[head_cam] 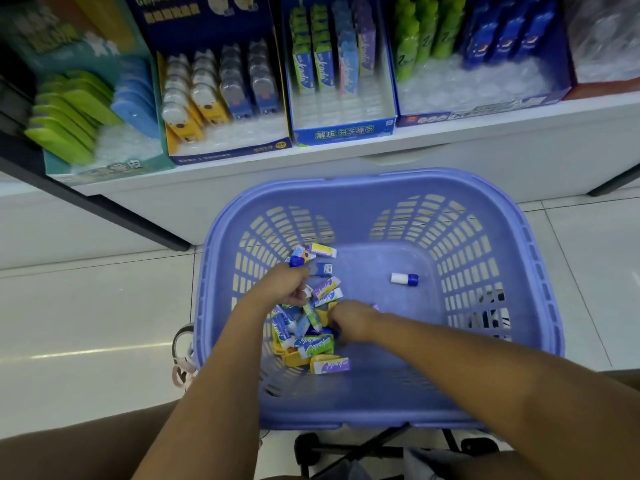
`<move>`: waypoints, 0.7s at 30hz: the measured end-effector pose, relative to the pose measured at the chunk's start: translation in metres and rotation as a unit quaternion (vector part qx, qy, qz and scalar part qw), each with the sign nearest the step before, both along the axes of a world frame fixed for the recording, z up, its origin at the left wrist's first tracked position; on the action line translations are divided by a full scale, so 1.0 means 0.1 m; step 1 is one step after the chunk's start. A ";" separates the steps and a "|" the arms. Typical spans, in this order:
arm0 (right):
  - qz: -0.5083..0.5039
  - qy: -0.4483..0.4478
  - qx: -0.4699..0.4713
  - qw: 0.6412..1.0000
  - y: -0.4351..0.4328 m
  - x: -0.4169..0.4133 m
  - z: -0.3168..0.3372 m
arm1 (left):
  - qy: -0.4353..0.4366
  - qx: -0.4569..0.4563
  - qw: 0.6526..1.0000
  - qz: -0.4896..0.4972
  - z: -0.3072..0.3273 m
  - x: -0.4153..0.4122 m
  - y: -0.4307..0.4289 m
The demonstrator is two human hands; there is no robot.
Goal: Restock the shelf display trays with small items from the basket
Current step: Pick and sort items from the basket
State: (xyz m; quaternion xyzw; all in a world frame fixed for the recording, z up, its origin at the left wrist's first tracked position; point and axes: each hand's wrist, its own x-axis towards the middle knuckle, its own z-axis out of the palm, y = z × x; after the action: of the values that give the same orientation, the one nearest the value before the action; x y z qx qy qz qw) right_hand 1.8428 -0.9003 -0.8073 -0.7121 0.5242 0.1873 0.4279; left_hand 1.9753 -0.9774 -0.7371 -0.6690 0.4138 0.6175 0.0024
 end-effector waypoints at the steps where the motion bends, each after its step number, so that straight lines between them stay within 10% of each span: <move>1: 0.008 0.023 -0.026 0.999 0.03 0.04 -0.04 | 0.006 -0.002 1.000 0.008 0.03 0.03 -0.01; 14: -0.114 0.025 -0.099 0.988 -0.32 -0.43 0.00 | -0.016 -0.062 0.996 -0.062 0.06 0.07 -0.06; 21: -0.304 -0.196 -0.002 0.932 -0.66 -0.95 0.70 | 0.100 -0.026 0.993 -0.059 0.22 -0.13 0.00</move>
State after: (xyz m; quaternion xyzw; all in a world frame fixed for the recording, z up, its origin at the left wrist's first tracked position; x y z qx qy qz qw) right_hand 1.7481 -0.9665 -0.7375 -0.5419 0.6216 -0.0959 0.5574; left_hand 1.9620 -0.9773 -0.7153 -0.5782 0.4671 0.6687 -0.0198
